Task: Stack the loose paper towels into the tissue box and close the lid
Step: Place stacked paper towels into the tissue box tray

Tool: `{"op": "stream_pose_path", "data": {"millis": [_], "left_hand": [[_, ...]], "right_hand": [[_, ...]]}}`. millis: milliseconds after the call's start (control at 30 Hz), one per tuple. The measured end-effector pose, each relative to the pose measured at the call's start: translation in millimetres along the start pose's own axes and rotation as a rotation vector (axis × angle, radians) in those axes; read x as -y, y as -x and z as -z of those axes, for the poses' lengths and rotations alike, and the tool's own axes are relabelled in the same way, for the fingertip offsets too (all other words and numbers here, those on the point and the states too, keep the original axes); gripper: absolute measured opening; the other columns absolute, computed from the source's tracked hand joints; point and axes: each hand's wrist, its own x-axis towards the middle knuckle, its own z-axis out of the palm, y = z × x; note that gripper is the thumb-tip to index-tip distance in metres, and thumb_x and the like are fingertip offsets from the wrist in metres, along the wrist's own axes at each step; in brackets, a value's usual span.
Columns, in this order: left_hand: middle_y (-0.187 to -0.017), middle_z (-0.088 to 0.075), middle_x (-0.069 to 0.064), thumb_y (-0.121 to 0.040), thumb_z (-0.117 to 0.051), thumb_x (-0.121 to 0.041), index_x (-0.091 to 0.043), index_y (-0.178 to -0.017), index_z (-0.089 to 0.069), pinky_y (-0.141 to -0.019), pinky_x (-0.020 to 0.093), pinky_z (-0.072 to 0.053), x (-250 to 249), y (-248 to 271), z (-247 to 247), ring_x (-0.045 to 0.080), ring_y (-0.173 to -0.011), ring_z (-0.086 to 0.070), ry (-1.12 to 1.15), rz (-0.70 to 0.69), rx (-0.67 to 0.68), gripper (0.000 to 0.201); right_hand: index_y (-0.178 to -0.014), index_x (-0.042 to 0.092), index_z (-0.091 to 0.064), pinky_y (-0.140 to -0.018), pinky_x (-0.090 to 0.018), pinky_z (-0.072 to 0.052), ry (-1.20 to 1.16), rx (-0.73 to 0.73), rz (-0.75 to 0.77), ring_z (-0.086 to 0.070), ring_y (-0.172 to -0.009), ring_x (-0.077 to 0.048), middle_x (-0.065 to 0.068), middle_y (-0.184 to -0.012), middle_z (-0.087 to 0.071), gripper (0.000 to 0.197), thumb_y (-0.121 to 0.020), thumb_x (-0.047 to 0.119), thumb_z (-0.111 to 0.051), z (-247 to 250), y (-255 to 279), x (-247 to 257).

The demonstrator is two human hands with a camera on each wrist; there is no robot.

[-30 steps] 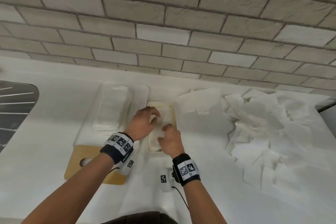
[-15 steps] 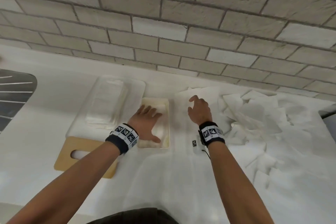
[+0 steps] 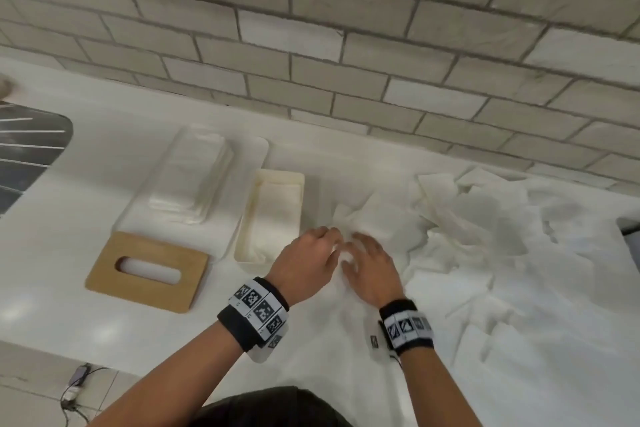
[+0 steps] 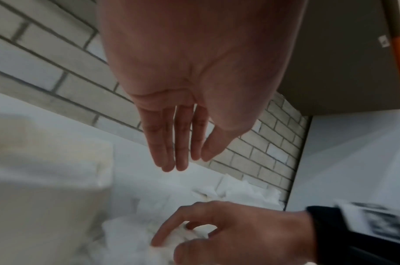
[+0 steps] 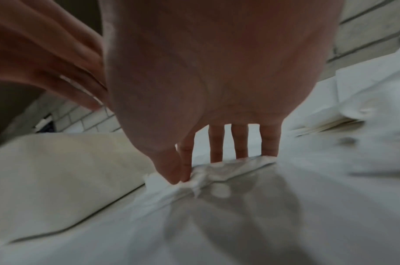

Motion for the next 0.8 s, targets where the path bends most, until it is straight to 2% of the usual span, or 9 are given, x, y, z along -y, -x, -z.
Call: {"op": "stream_pose_path", "data": {"millis": [133, 233, 367, 400, 467, 500, 567, 700, 800], "left_hand": [[-0.135, -0.060, 0.007, -0.108, -0.052, -0.019, -0.012, -0.139, -0.052, -0.100, 0.033, -0.048, -10, -3, -51, 0.026, -0.123, -0.058, -0.178, 0.033, 0.127, 0.032], [-0.148, -0.042, 0.014, -0.106, -0.060, -0.032, -0.006, -0.153, -0.031, -0.107, 0.037, -0.047, -9, 4, -83, 0.032, -0.134, -0.046, -0.259, 0.167, 0.218, 0.061], [-0.153, -0.033, 0.020, -0.098, -0.070, -0.051, 0.000, -0.162, -0.013, -0.114, 0.046, -0.044, -6, 16, -101, 0.038, -0.144, -0.038, -0.357, 0.311, 0.232, 0.100], [-0.151, -0.037, 0.019, -0.096, -0.071, -0.055, -0.001, -0.160, -0.017, -0.114, 0.047, -0.044, -5, 17, -102, 0.037, -0.143, -0.040, -0.360, 0.336, 0.219, 0.100], [-0.145, -0.042, 0.015, -0.091, -0.074, -0.059, -0.004, -0.150, -0.035, -0.111, 0.047, -0.046, -5, 18, -97, 0.035, -0.139, -0.044, -0.351, 0.366, 0.211, 0.089], [-0.143, -0.043, 0.014, -0.089, -0.076, -0.058, -0.005, -0.145, -0.040, -0.110, 0.047, -0.047, -4, 19, -94, 0.034, -0.137, -0.044, -0.328, 0.369, 0.201, 0.085], [-0.140, -0.042, 0.013, -0.087, -0.084, -0.049, -0.007, -0.142, -0.042, -0.107, 0.047, -0.050, -3, 21, -88, 0.035, -0.136, -0.043, -0.208, 0.377, 0.169, 0.080], [-0.130, -0.054, 0.011, -0.090, -0.085, -0.029, -0.013, -0.141, -0.043, -0.100, 0.049, -0.054, -2, 27, -75, 0.038, -0.121, -0.059, 0.079, 0.424, 0.093, 0.067], [-0.106, -0.064, 0.005, -0.087, -0.088, -0.032, -0.019, -0.129, -0.054, -0.090, 0.043, -0.056, 0, 31, -62, 0.033, -0.103, -0.066, 0.197, 0.419, -0.007, 0.056]], "right_hand": [[-0.139, 0.043, -0.052, -0.115, -0.046, -0.048, -0.077, 0.045, 0.062, -0.045, -0.149, -0.017, 0.007, -0.159, -0.050, 0.041, -0.100, 0.032, -0.058, 11, 69, 9], [-0.137, 0.044, -0.054, -0.105, -0.039, -0.052, -0.279, -0.035, -0.022, -0.057, -0.129, -0.010, 0.017, -0.144, -0.058, 0.041, -0.101, 0.024, -0.056, 35, 79, 3], [-0.131, 0.031, -0.058, -0.092, -0.043, -0.057, -0.369, -0.352, -0.258, -0.067, -0.114, -0.027, 0.001, -0.125, -0.070, 0.033, -0.100, 0.020, -0.057, 54, 39, -27], [-0.138, 0.024, -0.056, -0.095, -0.045, -0.056, -0.313, -0.340, -0.316, -0.064, -0.120, -0.034, -0.008, -0.131, -0.067, 0.040, -0.098, 0.019, -0.060, 54, 24, -37], [-0.155, 0.013, -0.041, -0.110, -0.052, -0.047, -0.158, -0.096, -0.447, -0.049, -0.137, -0.045, -0.019, -0.151, -0.050, 0.066, -0.094, 0.024, -0.065, 53, -3, -54], [-0.158, 0.012, -0.034, -0.116, -0.053, -0.041, -0.090, 0.043, -0.505, -0.040, -0.144, -0.047, -0.019, -0.157, -0.042, 0.076, -0.092, 0.028, -0.066, 52, -12, -60], [-0.154, 0.012, -0.036, -0.118, -0.053, -0.036, -0.026, 0.194, -0.563, -0.034, -0.146, -0.045, -0.017, -0.153, -0.044, 0.078, -0.086, 0.033, -0.068, 55, -23, -67], [-0.117, 0.018, -0.064, -0.108, -0.049, -0.043, -0.034, 0.230, -0.538, -0.040, -0.135, -0.042, -0.014, -0.134, -0.058, 0.038, -0.084, 0.035, -0.068, 56, -21, -75], [-0.100, 0.024, -0.065, -0.103, -0.046, -0.046, -0.136, 0.133, -0.517, -0.045, -0.127, -0.040, -0.011, -0.124, -0.063, 0.013, -0.089, 0.032, -0.067, 49, -10, -79]]}}
